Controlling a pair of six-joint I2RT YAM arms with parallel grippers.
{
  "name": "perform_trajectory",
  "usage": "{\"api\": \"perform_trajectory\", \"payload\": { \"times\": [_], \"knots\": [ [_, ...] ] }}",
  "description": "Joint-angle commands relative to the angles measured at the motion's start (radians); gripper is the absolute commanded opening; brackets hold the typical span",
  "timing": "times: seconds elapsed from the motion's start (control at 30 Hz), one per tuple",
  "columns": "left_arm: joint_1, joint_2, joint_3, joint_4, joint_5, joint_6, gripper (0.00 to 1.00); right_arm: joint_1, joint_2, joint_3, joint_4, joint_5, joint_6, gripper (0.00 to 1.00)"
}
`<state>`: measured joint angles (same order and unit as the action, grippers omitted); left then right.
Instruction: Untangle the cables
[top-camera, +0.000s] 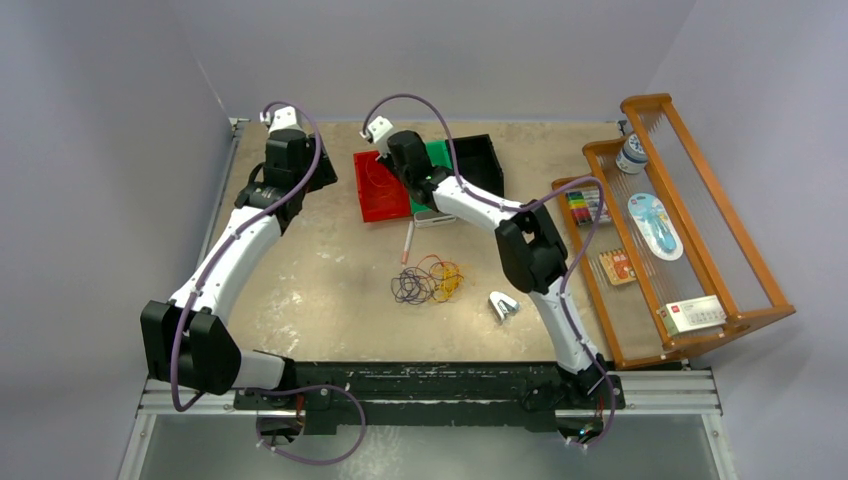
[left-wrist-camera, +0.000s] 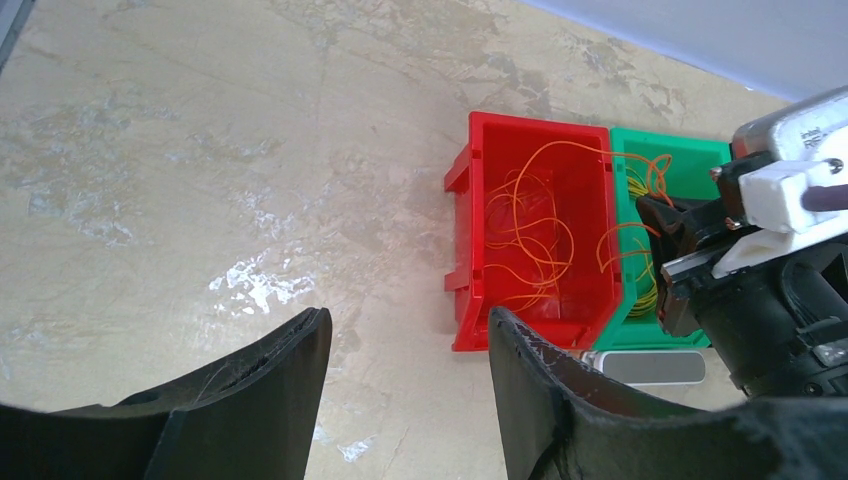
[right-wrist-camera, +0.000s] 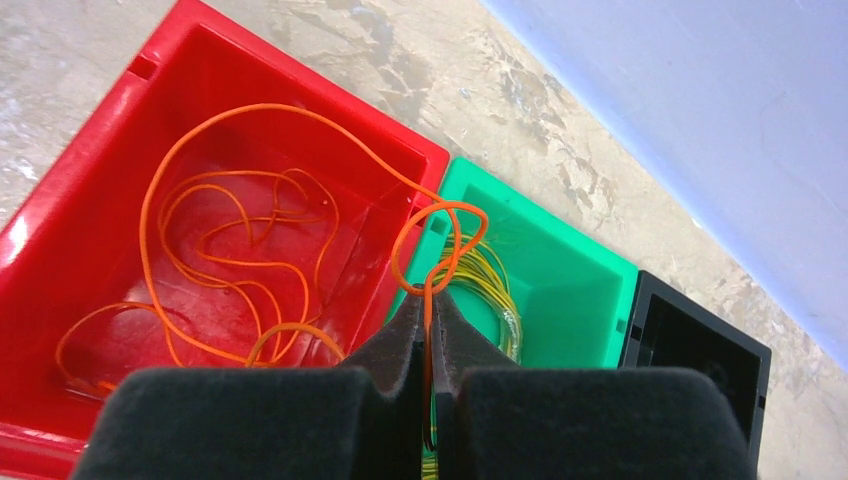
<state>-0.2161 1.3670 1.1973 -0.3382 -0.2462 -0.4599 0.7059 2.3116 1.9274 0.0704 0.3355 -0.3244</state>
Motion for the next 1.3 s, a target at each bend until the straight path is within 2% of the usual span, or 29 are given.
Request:
{"api": "perform_trajectory", "payload": {
  "times": [0.0, 0.7, 1.1, 1.27],
  "knots": [
    [0.008, -0.029, -0.001, 0.041, 0.008, 0.004, 0.58, 0.001, 0.004, 0.067, -0.010, 0.045, -0.034, 0.00],
    [0.010, -0.028, -0.002, 0.038, 0.008, 0.008, 0.58, 0.064, 0.099, 0.182, -0.047, 0.054, -0.119, 0.00],
    [0.011, -0.030, -0.002, 0.039, 0.012, 0.008, 0.58, 0.078, 0.129, 0.199, -0.064, 0.000, -0.121, 0.00],
    [0.011, -0.031, -0.002, 0.036, 0.010, 0.008, 0.58, 0.078, 0.106, 0.167, -0.050, -0.013, -0.116, 0.12]
  ]
}}
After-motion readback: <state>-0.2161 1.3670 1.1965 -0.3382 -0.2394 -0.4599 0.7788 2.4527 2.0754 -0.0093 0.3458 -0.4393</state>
